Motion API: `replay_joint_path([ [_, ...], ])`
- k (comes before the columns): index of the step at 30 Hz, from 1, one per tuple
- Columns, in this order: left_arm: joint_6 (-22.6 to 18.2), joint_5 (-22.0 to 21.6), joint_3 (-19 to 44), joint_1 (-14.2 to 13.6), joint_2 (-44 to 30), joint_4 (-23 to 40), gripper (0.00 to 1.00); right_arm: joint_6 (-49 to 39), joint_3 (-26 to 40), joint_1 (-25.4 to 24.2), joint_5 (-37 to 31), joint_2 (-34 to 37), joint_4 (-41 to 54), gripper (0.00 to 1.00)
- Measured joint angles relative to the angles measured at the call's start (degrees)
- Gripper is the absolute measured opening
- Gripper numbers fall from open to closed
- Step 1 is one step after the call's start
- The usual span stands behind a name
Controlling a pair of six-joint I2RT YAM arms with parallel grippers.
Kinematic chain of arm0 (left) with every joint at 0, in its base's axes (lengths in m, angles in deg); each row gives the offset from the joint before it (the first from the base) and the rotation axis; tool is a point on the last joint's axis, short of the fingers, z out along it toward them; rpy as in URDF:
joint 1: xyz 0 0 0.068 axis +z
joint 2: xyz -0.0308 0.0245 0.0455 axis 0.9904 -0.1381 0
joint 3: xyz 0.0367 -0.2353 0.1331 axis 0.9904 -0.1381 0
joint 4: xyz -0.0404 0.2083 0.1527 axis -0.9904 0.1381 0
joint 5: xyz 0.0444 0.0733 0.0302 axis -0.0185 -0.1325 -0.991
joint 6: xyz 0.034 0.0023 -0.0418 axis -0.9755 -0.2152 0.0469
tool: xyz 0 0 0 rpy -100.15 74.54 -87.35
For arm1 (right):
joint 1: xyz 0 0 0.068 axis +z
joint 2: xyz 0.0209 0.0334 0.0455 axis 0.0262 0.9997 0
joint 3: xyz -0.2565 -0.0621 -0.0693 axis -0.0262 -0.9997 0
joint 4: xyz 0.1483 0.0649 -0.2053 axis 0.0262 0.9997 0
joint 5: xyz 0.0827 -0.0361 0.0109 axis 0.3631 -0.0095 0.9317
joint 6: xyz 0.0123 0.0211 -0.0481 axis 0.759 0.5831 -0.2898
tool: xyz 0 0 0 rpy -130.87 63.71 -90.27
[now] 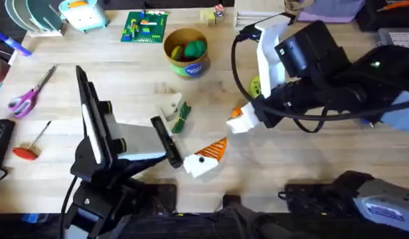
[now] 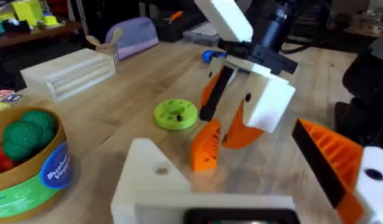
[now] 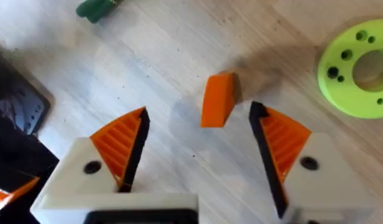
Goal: Pick up the gripper from the table and insert it into the empty holder that is missing its gripper. Then pick up a screw, insert it into the mounting hole, and use the screwdriver to tighten it. Finally, clean up the table by picking up the vegetable and placing it into the bucket.
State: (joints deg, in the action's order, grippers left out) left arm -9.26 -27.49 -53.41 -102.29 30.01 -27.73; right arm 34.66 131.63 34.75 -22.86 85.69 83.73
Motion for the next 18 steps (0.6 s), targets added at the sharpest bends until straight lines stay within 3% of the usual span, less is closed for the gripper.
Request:
replay_joint_path([
  [12,0.0,0.0,0.0,0.0,0.0,0.0,0.993,-0.7,0.0,0.7,-1.7,5.9,-0.9,0.990],
  [18,0.0,0.0,0.0,0.0,0.0,0.0,0.993,-1.0,0.0,0.7,-2.2,7.1,-2.3,0.637],
])
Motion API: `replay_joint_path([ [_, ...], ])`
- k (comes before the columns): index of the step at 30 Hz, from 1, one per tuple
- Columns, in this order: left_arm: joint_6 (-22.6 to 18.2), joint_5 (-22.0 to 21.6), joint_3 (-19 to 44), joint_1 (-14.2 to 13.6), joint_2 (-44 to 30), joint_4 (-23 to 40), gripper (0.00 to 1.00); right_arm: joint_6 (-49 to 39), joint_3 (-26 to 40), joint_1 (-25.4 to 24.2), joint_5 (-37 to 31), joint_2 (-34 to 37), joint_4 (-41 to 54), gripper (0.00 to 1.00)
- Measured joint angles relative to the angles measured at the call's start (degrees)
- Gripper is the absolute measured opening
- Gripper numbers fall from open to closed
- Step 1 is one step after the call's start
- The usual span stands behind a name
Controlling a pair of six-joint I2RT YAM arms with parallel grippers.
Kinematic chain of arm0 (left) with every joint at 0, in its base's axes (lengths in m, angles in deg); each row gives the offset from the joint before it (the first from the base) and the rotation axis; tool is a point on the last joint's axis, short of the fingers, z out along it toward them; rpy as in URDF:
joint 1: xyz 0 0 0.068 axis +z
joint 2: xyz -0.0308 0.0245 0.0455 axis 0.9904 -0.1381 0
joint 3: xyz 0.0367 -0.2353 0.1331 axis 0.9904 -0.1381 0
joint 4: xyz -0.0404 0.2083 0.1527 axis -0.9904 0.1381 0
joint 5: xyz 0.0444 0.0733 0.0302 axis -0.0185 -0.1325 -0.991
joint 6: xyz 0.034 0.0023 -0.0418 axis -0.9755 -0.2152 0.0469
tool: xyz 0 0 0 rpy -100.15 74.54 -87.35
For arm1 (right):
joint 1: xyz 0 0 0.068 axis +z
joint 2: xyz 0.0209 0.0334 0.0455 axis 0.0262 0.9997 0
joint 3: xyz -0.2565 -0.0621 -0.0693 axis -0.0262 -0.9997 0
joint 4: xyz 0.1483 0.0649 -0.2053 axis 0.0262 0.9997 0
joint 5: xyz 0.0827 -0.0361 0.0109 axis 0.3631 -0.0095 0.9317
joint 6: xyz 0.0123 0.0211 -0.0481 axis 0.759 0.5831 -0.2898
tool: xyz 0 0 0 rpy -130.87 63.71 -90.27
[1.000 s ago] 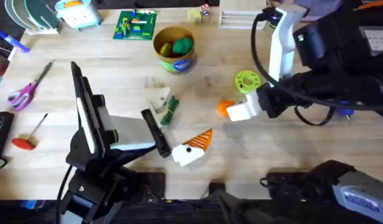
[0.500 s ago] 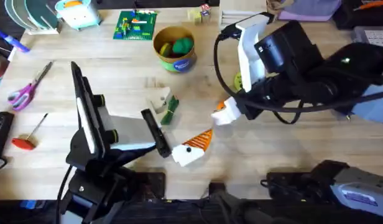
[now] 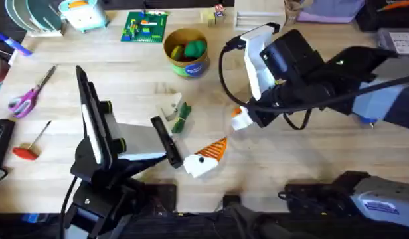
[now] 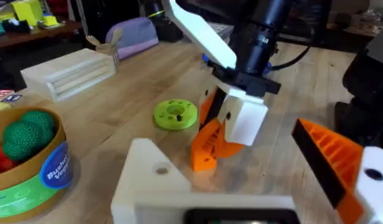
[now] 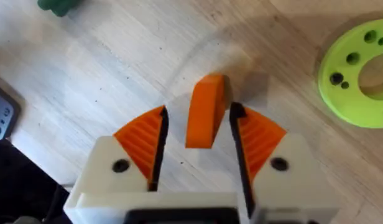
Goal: Pick up the gripper from the table and insert it into the empty holder that is missing its gripper. Then pick up a screw, insert it into the mounting hole, and use the screwdriver to tighten it. Finally, clean up the table by picking up the vegetable and placing it into the bucket.
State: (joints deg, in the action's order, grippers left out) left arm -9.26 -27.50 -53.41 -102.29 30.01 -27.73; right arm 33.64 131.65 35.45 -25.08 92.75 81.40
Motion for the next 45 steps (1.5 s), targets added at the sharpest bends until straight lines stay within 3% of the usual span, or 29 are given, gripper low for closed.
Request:
replay_joint_path([
  [20,0.0,0.0,0.0,0.0,0.0,0.0,0.993,-0.2,0.0,0.0,-0.2,0.0,0.0,0.399],
  [26,0.0,0.0,0.0,0.0,0.0,0.0,0.993,-0.4,0.9,0.0,-0.2,0.0,0.7,0.074],
  [28,0.0,0.0,0.0,0.0,0.0,0.0,0.993,-0.6,1.6,0.0,-0.2,0.0,2.0,0.014],
  [35,0.0,0.0,0.0,0.0,0.0,0.0,0.993,-1.5,5.6,0.0,-2.4,-1.1,8.1,0.014],
  [45,0.0,0.0,0.0,0.0,0.0,0.0,0.993,-1.2,12.4,0.0,-2.8,-9.2,11.3,0.009],
])
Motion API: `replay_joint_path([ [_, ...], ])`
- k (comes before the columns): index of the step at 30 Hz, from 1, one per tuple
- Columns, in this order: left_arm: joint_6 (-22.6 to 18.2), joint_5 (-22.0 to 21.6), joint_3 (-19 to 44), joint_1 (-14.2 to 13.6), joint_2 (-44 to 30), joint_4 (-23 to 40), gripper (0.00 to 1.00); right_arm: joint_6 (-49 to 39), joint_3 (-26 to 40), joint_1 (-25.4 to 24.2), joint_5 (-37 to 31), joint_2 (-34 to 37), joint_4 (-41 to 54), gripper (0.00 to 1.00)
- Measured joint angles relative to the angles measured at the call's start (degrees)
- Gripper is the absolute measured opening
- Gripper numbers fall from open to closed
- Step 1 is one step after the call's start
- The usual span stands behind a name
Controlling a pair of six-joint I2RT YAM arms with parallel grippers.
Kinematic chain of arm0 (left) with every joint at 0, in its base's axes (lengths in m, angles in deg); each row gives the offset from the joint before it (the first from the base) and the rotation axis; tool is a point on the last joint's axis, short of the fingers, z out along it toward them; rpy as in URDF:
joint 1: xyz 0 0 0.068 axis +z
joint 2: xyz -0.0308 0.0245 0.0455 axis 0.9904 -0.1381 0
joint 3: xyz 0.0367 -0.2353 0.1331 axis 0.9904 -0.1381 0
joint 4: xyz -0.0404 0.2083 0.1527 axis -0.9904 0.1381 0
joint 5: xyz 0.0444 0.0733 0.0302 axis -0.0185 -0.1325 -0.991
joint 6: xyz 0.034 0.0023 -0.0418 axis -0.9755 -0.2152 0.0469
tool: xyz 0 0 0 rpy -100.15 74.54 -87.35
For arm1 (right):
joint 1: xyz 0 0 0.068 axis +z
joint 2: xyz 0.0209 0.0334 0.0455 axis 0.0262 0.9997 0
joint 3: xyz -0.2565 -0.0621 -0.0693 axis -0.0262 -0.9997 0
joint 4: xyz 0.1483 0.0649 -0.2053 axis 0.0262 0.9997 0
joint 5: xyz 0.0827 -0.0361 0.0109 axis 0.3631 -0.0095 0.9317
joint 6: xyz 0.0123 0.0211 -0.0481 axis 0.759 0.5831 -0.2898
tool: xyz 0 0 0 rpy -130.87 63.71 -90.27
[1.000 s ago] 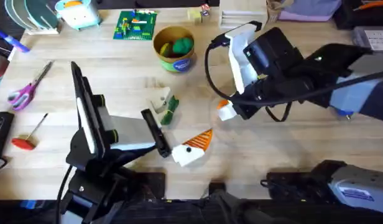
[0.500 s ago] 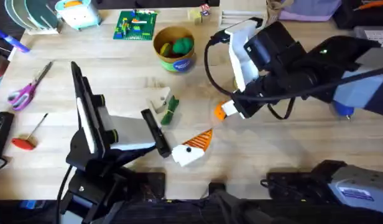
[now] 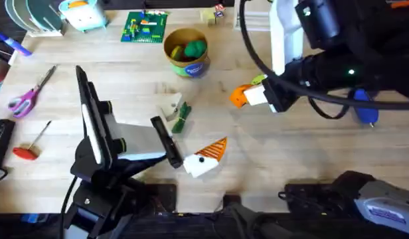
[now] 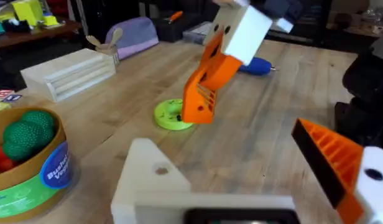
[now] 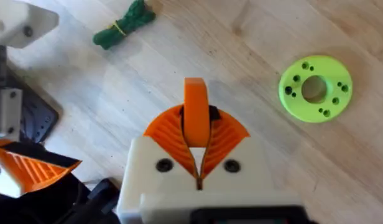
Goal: Pick up the gripper from the table and insert it into the empty holder that is missing its gripper. Then pick up a screw, insert it into the mounting hole, and use the screwdriver to tighten it. Finally, clean up the table by picking up the vegetable and placing it into the bucket.
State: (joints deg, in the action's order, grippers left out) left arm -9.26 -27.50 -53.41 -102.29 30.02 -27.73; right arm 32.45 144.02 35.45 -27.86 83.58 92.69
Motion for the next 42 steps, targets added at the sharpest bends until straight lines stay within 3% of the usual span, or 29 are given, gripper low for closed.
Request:
replay_joint_path([
  [4,0.0,0.0,0.0,0.0,0.0,0.0,0.993,2.7,0.1,-1.2,3.2,-2.8,0.0,0.009],
  [9,0.0,0.0,0.0,0.0,0.0,0.0,0.993,5.0,-2.1,-5.4,16.0,-2.8,-7.0,0.009],
  [18,0.0,0.0,0.0,0.0,0.0,0.0,0.992,17.6,-16.9,-15.2,40.0,-1.6,-30.7,0.009],
  [29,0.6,0.0,0.0,0.0,0.0,0.0,0.993,33.4,-18.4,-12.9,56.0,8.0,-44.8,0.009],
  [36,4.9,0.0,0.0,0.0,0.0,0.0,0.993,38.5,-18.5,-10.8,60.7,13.9,-48.7,0.009],
  [42,6.4,0.0,0.0,0.0,0.0,0.0,0.993,43.4,-18.5,-9.2,62.2,16.0,-56.7,0.009],
])
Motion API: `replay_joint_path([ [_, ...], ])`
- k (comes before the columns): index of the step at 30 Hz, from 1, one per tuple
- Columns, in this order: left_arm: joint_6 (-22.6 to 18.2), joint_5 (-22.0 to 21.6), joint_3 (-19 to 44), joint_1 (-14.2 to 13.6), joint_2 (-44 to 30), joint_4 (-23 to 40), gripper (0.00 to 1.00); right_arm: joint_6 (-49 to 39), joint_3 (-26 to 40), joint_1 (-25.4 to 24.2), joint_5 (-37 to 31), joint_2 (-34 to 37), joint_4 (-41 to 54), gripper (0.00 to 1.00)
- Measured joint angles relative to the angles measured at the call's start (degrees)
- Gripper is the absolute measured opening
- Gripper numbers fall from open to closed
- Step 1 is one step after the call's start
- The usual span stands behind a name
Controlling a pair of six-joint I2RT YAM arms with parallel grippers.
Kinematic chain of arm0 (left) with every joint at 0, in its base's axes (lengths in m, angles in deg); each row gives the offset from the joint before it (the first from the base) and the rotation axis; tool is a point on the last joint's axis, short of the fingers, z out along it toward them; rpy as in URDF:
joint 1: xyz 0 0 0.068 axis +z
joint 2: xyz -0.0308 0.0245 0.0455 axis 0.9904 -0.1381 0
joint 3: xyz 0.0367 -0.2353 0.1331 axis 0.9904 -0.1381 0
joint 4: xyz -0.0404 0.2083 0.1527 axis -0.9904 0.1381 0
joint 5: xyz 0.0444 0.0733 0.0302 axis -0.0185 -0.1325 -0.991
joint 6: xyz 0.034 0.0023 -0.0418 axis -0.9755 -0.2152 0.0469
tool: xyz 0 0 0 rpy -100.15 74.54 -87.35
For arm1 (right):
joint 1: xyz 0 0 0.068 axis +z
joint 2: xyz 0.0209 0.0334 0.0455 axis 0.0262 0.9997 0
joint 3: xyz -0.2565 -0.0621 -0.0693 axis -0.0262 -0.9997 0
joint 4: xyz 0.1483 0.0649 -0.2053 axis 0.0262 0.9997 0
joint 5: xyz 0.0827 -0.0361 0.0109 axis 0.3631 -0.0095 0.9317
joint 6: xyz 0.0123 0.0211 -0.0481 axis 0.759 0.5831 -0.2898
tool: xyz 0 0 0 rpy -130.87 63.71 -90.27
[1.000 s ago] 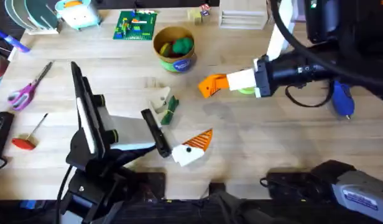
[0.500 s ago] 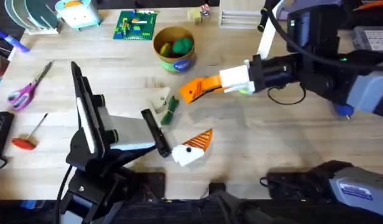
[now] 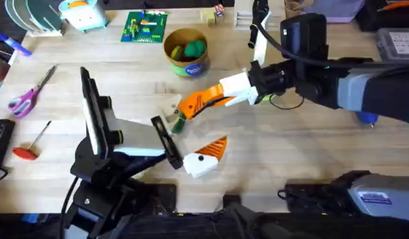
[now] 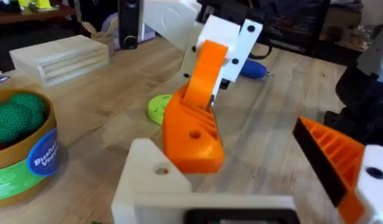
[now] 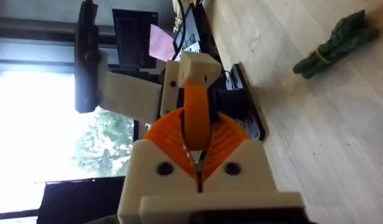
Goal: Pick up the gripper from the table and insert it into the empty holder that is missing its gripper. Then pick up a screw, insert it into the mounting hole, and use the screwdriver to tighten it. Finally, clean up the table by picking up the vegetable and placing it into the bucket.
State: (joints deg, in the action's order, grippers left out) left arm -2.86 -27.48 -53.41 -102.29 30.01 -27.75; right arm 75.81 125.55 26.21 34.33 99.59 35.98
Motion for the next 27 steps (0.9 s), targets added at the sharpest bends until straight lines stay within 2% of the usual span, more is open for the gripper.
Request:
replay_joint_path([
  [15,1.4,-2.8,0.0,0.1,0.0,0.0,0.994,16.4,0.0,3.2,1.1,8.2,-15.9,0.009],
  [22,1.3,-3.6,0.0,0.2,0.0,-0.1,0.993,23.6,0.0,6.2,-5.7,8.4,-21.2,0.009],
  [27,2.2,-6.0,0.0,0.7,0.0,-0.2,0.993,26.2,0.0,9.5,-12.1,8.4,-22.5,0.008],
])
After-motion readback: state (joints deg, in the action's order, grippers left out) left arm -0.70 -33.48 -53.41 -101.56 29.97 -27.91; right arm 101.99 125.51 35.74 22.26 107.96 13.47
